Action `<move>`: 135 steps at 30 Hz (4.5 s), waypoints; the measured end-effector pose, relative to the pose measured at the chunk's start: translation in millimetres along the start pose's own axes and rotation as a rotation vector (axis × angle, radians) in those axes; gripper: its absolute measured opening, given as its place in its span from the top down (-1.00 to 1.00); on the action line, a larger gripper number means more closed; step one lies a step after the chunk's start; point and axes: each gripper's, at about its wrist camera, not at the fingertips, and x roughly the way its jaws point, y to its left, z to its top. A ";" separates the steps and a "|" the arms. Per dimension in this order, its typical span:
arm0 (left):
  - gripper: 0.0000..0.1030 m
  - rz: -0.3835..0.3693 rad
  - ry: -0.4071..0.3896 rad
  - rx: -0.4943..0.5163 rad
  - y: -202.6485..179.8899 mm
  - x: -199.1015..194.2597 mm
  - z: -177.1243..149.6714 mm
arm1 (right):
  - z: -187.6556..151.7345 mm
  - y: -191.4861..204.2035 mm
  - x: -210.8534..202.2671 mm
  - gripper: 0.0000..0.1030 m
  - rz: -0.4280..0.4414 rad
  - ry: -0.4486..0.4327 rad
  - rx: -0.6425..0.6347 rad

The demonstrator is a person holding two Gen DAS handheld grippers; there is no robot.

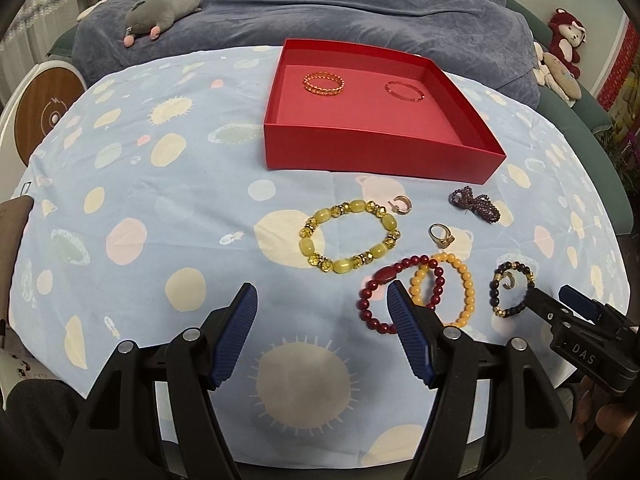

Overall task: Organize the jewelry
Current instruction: 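Grasp the black bead bracelet with gold accents with the right tool, then grasp the yellow-and-gold beaded bracelet with the left tool, then lower the yellow bracelet into the box with the left tool while the right tool lowers the black one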

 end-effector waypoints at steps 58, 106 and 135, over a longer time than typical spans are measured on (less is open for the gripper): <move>0.84 -0.029 -0.049 0.030 2.3 -19.8 37.4 | 22.7 24.2 -64.9 0.85 0.181 -0.135 -0.040; 0.82 -0.070 0.035 -0.029 23.4 17.6 10.8 | 21.3 39.5 -54.6 0.85 0.227 -0.090 -0.053; 0.82 -0.274 -0.150 0.065 -31.0 -19.4 194.3 | 182.5 91.2 -27.4 0.85 0.373 -0.146 -0.114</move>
